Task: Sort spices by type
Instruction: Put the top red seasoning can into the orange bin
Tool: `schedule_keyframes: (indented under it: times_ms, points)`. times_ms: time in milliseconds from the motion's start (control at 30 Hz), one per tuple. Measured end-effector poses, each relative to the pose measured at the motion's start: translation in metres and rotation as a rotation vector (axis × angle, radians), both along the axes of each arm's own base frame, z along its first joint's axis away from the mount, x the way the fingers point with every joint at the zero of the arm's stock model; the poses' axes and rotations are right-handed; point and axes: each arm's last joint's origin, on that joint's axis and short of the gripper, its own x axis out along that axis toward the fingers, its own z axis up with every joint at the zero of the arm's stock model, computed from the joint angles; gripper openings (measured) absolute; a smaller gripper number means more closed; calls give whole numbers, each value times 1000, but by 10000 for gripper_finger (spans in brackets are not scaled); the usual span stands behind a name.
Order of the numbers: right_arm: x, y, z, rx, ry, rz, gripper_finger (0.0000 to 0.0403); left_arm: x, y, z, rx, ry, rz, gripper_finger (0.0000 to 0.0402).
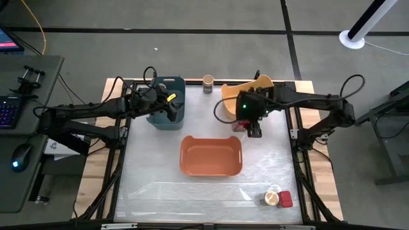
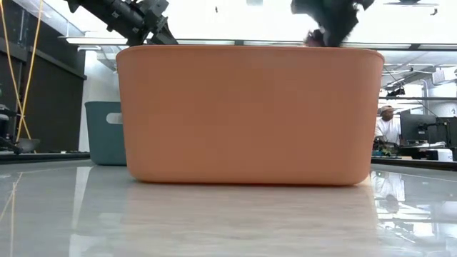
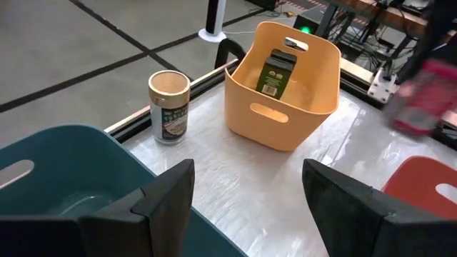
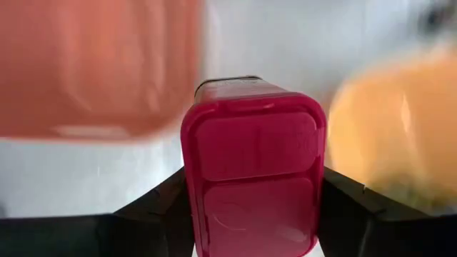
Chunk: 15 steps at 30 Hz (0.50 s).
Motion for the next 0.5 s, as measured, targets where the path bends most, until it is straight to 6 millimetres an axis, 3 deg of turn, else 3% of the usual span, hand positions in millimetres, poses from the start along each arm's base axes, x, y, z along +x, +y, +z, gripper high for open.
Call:
schedule_keyframes:
  times_ms: [100,200,367,500]
  points:
    - [13,8,18,-6,-111,198,209,0,0,0,-1,0,0,245]
    - [26,21,20,-58,-121,406,209,0,0,0,-4,-2,2,245]
    - [48,55,6,-175,-93,759,221,0,0,0,-12,-4,-12,245]
    - [67,78,-15,-200,-66,863,244,1,-2,0,-32,-9,-53,245]
